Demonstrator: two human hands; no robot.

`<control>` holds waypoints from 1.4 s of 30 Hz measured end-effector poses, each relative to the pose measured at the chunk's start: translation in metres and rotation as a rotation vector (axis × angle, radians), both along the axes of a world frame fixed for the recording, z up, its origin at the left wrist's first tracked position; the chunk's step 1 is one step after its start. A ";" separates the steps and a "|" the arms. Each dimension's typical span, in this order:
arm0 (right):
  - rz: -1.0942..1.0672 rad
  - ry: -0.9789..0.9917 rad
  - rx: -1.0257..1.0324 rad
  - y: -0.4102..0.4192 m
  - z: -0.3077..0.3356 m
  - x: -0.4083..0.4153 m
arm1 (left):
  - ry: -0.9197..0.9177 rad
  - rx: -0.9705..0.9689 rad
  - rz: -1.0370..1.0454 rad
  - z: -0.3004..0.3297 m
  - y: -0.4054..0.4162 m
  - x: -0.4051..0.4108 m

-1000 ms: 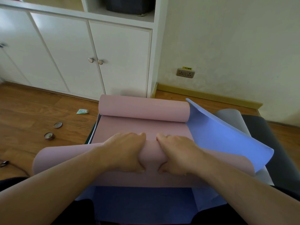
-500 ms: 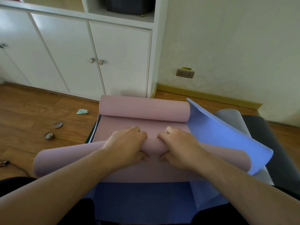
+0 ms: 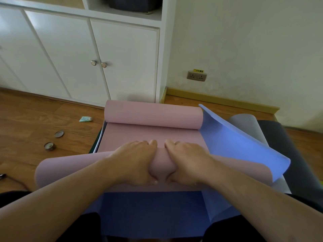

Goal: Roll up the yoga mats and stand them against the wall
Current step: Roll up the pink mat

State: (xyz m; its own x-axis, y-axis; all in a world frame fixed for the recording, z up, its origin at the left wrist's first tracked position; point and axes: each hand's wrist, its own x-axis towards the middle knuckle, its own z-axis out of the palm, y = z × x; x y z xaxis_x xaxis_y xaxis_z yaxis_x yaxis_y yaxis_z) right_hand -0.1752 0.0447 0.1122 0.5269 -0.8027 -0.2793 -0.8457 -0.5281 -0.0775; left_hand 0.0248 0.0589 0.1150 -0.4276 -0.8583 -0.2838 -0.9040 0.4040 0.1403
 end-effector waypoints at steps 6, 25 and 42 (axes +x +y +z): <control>0.006 -0.048 -0.046 0.001 -0.001 -0.002 | 0.033 0.008 0.087 -0.005 0.001 -0.004; 0.030 -0.091 -0.052 -0.003 -0.004 -0.005 | -0.059 -0.142 0.028 -0.012 0.000 -0.001; -0.008 -0.029 -0.083 -0.005 -0.009 -0.008 | -0.056 -0.157 0.052 -0.004 0.004 0.002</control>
